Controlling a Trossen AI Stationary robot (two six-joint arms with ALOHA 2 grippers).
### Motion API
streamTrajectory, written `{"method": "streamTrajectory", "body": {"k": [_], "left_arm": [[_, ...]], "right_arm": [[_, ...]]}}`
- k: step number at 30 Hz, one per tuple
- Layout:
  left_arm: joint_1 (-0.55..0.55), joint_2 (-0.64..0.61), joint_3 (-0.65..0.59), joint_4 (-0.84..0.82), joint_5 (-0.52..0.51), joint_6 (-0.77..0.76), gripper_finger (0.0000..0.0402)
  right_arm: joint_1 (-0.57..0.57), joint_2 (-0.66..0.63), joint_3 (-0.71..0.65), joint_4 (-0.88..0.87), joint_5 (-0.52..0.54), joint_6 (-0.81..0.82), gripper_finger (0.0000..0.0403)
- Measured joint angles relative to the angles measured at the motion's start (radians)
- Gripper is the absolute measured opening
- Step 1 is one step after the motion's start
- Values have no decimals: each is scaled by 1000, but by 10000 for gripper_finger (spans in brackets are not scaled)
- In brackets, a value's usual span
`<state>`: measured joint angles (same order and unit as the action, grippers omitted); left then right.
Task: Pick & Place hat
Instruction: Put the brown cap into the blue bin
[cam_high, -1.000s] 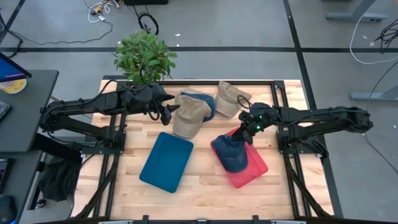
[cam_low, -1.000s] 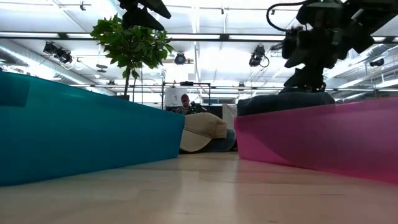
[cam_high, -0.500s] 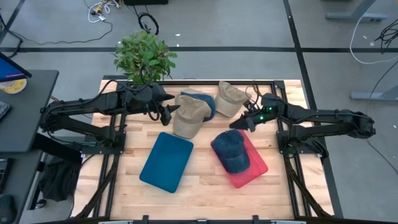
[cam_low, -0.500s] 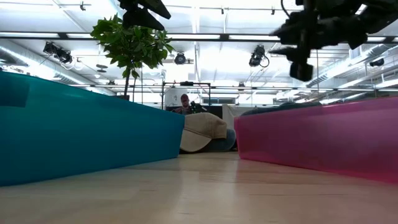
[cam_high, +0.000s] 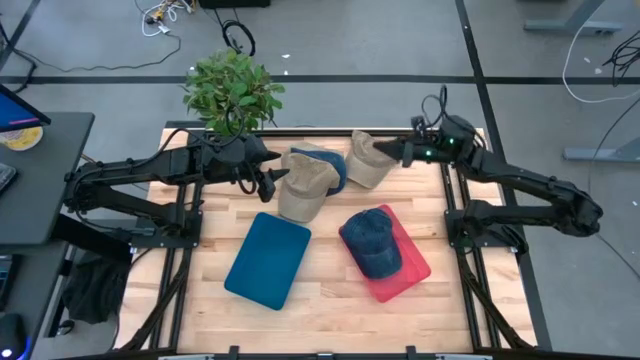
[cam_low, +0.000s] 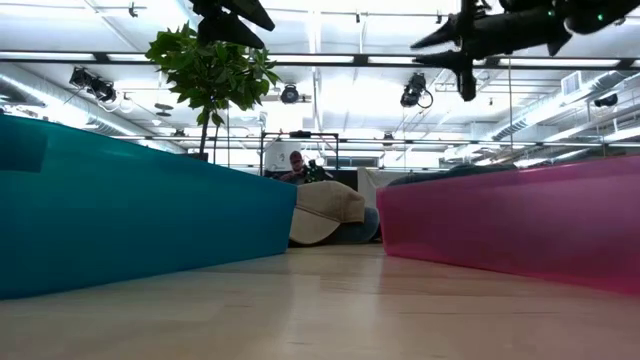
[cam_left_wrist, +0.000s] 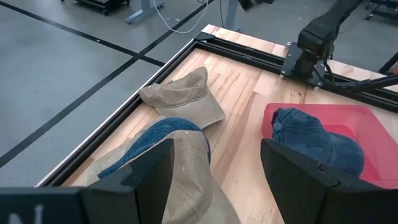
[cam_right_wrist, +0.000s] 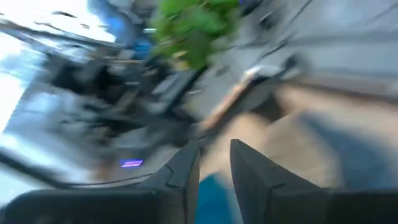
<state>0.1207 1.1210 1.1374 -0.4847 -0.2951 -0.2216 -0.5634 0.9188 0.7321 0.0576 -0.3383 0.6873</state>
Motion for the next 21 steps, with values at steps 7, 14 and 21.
{"method": "streamTrajectory", "body": {"k": [7, 14, 21], "left_arm": [[0, 0, 0, -12, 0, -3, 243], [0, 0, 0, -15, 0, -22, 243], [0, 0, 0, -15, 0, -24, 243]], "right_arm": [[-8, 0, 12, -62, 181, -329, 68], [-36, 18, -24, -153, 269, -209, 70], [-153, 59, 51, -381, 167, -187, 128]]}}
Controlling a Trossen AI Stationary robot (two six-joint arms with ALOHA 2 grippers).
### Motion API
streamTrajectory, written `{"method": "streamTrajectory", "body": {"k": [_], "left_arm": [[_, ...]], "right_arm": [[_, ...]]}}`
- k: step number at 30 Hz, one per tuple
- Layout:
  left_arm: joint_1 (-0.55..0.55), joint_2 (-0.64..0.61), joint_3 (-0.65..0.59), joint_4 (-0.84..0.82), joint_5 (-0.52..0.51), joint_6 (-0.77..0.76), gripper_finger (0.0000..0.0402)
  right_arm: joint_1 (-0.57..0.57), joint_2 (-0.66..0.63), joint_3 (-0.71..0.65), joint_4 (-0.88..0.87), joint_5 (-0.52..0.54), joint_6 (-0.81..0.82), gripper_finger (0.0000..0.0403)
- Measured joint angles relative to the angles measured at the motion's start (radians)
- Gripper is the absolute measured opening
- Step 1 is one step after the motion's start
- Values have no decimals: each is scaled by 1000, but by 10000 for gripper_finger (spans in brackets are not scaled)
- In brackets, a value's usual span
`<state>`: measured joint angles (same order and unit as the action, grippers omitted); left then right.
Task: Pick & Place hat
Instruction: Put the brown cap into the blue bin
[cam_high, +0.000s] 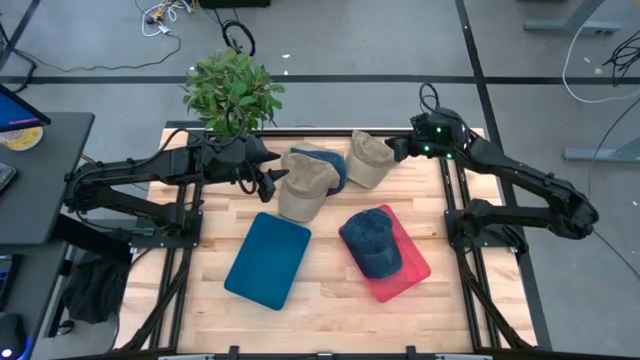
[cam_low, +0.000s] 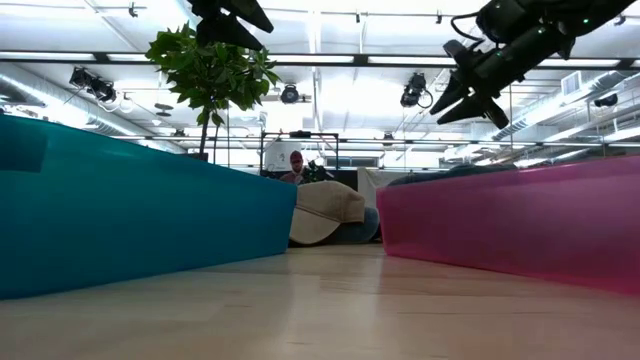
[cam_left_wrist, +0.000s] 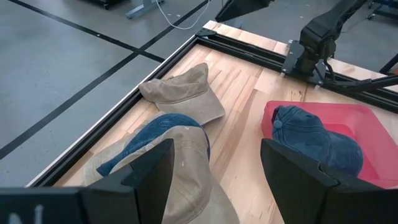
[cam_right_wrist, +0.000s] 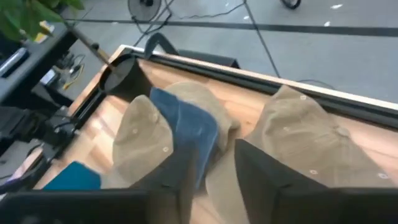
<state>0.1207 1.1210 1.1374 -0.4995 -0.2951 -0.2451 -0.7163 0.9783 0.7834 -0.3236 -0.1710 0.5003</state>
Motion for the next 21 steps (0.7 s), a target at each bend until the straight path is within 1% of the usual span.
{"method": "streamTrajectory", "body": {"k": [6, 10, 13, 17, 21], "left_arm": [[0, 0, 0, 0, 0, -1, 243], [0, 0, 0, 0, 0, -5, 243], [0, 0, 0, 0, 0, -5, 243], [0, 0, 0, 0, 0, -7, 243], [0, 0, 0, 0, 1, -25, 243]], "right_arm": [[-59, 55, 35, -43, -5, 0, 221], [-100, 133, 35, -93, -31, -29, 281], [-125, 198, 35, -116, -34, -48, 319], [-160, 270, 35, -102, -21, -46, 348], [-197, 329, 35, -103, 36, -55, 350]]}}
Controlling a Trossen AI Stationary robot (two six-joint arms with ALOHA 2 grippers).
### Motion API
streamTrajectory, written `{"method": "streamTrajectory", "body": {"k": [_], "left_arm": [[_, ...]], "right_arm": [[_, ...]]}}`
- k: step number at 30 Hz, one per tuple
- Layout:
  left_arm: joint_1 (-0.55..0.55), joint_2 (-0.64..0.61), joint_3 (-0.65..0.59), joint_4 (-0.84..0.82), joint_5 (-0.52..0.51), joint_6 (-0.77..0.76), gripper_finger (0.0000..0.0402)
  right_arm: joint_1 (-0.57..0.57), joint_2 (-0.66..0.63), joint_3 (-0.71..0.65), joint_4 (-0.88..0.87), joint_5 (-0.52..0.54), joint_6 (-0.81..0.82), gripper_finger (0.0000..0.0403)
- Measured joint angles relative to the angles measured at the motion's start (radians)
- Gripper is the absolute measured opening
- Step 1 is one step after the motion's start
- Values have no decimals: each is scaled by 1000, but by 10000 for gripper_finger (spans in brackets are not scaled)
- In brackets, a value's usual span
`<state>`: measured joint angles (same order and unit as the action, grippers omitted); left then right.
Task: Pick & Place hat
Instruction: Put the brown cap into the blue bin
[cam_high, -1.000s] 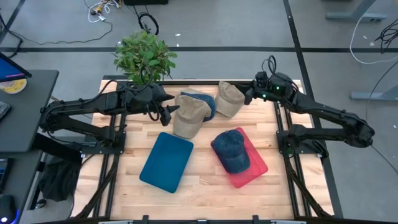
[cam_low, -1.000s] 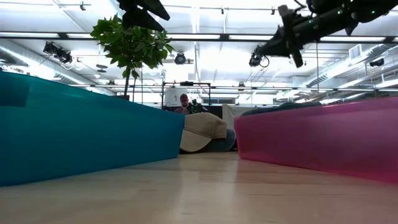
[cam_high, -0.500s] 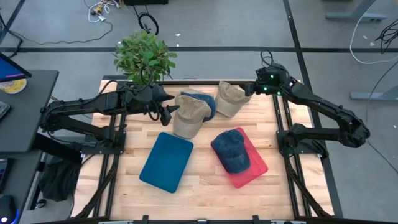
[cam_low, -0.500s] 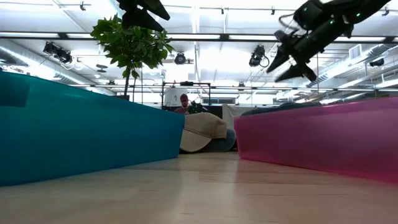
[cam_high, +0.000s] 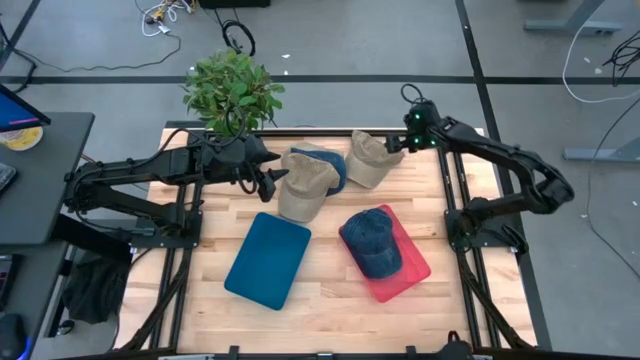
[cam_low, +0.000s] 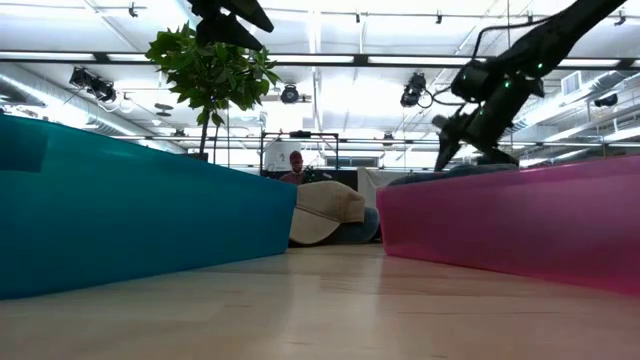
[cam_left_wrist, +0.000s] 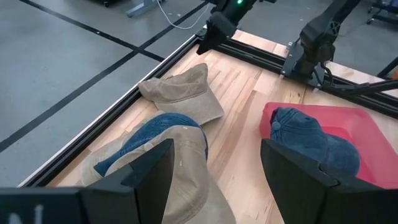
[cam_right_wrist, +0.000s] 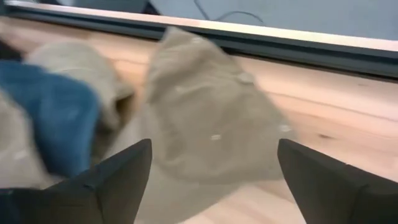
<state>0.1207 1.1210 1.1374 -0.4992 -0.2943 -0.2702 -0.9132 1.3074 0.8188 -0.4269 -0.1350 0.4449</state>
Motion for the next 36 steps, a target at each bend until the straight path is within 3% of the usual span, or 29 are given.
{"method": "streamTrajectory", "body": {"k": [16, 24, 29, 36], "left_arm": [[0, 0, 0, 1, 0, -7, 243], [0, 0, 0, 2, 0, -7, 243], [0, 0, 0, 4, 0, -7, 243], [0, 0, 0, 11, 0, -7, 243]], "right_arm": [[-44, 206, 0, -24, -14, 14, 322], [-44, 245, 1, -14, -3, 21, 306], [-44, 246, 1, -15, 0, 18, 231], [-43, 246, 1, -27, -16, -13, 30]]}}
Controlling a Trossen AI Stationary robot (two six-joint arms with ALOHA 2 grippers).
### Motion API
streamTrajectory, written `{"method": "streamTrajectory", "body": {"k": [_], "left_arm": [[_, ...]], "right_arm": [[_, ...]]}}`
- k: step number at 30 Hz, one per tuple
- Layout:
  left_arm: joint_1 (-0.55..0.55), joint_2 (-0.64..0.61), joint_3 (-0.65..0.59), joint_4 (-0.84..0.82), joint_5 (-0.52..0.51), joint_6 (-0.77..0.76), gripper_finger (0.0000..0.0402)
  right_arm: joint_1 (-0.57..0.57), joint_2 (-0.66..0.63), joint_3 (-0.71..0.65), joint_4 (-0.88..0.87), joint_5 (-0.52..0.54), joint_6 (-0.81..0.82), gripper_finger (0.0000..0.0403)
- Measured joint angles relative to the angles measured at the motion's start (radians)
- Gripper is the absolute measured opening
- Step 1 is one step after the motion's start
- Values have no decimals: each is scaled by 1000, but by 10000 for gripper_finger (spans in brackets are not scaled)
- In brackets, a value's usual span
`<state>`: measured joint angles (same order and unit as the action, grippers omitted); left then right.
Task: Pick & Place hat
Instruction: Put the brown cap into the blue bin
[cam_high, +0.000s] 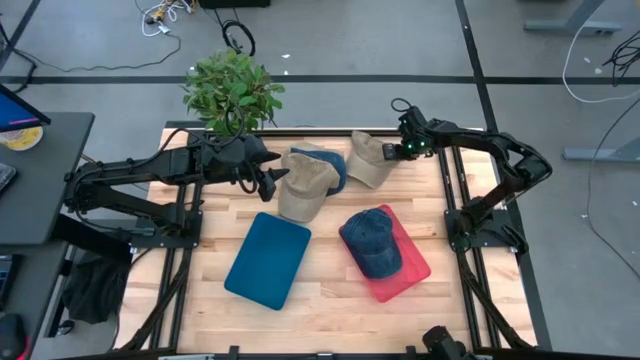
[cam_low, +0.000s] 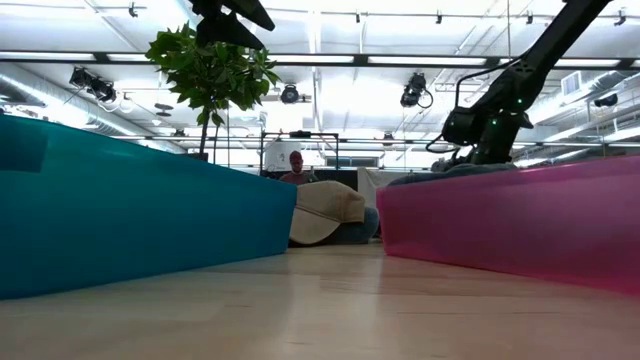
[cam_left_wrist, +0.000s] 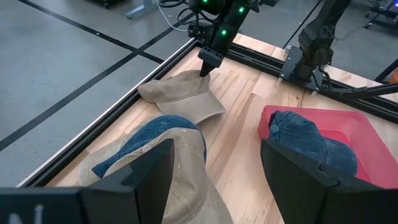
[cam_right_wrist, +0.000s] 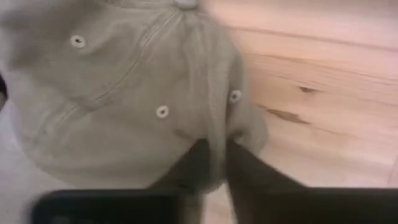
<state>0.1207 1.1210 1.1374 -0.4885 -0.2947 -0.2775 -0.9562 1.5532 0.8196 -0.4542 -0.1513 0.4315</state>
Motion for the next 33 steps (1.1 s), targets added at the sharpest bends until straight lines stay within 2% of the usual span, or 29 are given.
{"method": "streamTrajectory", "body": {"k": [1, 8, 14, 22, 26, 30, 33], "left_arm": [[0, 0, 0, 0, 0, 0, 243], [0, 0, 0, -1, 2, 0, 243], [-1, 0, 0, -1, 3, 0, 243], [0, 0, 0, 23, 3, 1, 243], [0, 0, 0, 83, 3, 2, 243], [0, 0, 0, 143, 5, 2, 243], [0, 0, 0, 170, 46, 2, 243]], "right_arm": [[0, 0, 0, -2, -3, -9, 17], [3, -41, -1, -21, 17, -30, 6], [5, -200, 4, -18, 37, -70, 3], [28, -421, 89, -29, -29, -174, 1], [56, -485, 152, -32, -95, -205, 1], [105, -514, 215, -35, -239, -248, 0], [159, -526, 257, -35, -321, -256, 0]]}}
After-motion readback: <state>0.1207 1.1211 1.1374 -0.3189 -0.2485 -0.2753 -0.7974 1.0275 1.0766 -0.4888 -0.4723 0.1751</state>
